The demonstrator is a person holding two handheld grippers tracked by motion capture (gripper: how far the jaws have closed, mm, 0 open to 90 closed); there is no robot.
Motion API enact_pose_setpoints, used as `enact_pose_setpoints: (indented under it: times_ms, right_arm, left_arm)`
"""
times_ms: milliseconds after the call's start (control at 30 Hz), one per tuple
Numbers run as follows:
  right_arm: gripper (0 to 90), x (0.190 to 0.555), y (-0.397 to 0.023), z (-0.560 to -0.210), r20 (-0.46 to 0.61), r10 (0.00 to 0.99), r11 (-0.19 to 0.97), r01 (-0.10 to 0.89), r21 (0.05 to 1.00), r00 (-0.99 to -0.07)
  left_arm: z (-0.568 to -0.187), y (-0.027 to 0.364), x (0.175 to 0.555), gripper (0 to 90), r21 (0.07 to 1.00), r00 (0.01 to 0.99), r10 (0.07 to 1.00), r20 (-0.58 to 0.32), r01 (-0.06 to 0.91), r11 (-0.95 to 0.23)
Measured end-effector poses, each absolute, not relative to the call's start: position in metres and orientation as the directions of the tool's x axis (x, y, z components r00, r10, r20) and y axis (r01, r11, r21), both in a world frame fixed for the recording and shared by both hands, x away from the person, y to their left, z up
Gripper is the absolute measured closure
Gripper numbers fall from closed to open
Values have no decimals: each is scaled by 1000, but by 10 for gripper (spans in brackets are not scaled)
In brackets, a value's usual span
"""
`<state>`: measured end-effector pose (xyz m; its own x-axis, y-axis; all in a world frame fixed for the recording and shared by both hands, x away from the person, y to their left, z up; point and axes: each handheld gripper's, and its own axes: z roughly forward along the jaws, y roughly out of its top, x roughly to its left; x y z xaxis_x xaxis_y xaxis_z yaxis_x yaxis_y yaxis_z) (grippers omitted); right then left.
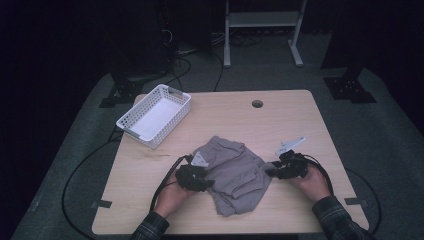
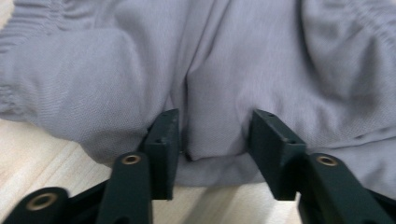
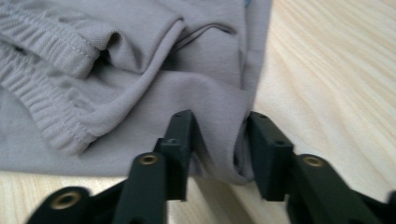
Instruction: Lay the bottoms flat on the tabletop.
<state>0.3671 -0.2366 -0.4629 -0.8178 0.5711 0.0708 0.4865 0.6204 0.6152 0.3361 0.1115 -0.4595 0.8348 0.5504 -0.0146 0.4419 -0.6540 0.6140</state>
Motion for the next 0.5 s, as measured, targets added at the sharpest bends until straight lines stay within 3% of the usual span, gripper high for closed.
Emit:
enact_pose_setpoints:
  times_ms: [133, 500]
  right_arm:
    - [761, 365, -236, -462, 98, 551, 625, 488, 609, -828]
    - [780, 345, -215, -462, 139, 441, 675, 429, 600, -887]
  left_arm:
    - [-459, 111, 341, 694, 612, 829, 559, 0, 442, -655]
    - [-460, 115, 373, 719, 630, 786, 617, 29, 465, -622]
